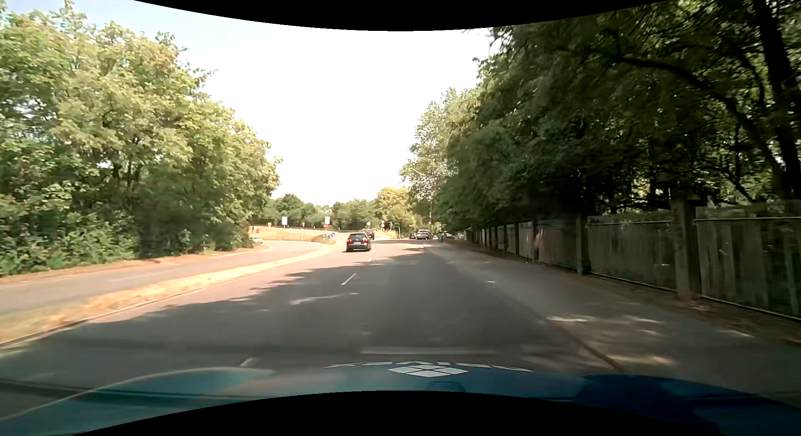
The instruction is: Follow the waypoints while adhering to traffic rules and regulations
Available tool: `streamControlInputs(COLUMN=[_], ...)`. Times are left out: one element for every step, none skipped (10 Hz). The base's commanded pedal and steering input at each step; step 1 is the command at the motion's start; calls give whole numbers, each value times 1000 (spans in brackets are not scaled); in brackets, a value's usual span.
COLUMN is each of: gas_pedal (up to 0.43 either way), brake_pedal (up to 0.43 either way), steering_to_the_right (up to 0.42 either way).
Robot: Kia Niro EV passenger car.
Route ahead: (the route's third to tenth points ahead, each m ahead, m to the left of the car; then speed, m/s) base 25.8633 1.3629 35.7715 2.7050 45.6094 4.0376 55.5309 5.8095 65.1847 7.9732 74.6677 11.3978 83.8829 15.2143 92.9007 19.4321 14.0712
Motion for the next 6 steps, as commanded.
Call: streamControlInputs(gas_pedal=[0, 0, 0, 0, 0, 0], brake_pedal=[0, 0, 0, 0, 0, 0], steering_to_the_right=[-14, -13, -13, -14, -14, -14])
